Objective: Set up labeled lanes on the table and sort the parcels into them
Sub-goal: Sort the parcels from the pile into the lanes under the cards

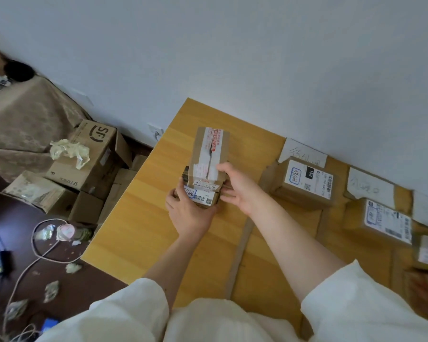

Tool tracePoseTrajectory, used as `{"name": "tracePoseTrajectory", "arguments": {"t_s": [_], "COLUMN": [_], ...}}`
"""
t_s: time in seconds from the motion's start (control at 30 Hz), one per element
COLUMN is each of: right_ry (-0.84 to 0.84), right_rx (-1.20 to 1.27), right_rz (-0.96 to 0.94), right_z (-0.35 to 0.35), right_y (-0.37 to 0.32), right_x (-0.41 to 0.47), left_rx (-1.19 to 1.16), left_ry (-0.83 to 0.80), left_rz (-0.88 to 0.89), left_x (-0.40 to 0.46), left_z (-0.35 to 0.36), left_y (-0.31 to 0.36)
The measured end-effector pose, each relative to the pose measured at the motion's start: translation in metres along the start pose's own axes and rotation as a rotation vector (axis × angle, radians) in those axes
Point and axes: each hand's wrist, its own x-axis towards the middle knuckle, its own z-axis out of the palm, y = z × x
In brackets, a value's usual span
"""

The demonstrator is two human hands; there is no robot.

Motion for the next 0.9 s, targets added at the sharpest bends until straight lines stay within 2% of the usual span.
{"name": "tracePoseTrajectory", "arguments": {"t_s": [0.07, 0.17, 0.37, 0.5, 0.7, 0.8, 0.9], "right_ry": [0.038, 0.191, 0.391, 0.452, 0.425, 0.356, 0.188], "right_rx": [-0.04, -0.134, -0.483, -0.678, -0.535, -0.283, -0.007], "right_rz": [-0.029, -0.145, -0.402, -0.383, -0.358, -0.393, -0.355], "right_z": [0.002, 0.008, 0.04, 0.054, 0.037, 0.015, -0.009], "right_y": [0.002, 0.001, -0.002, 0.0, 0.005, 0.013, 0.02], "right_x": [-0.011, -0.02, -0.02, -0.018, -0.024, -0.039, -0.056], "left_rx": [0.011, 0.002, -0.074, -0.112, -0.153, -0.184, -0.246], "left_ry": [-0.009, -0.049, -0.104, -0.112, -0.099, -0.082, -0.077], "left_rz": [-0.025, -0.035, -0.021, -0.008, 0.009, 0.045, 0.048], "left_x": [-0.011, -0.019, -0.023, -0.026, -0.029, -0.03, -0.029], "left_z": [-0.001, -0.004, -0.018, -0.029, -0.045, -0.053, -0.058], "left_y": [-0.003, -0.007, -0.016, -0.021, -0.026, -0.023, -0.018]}}
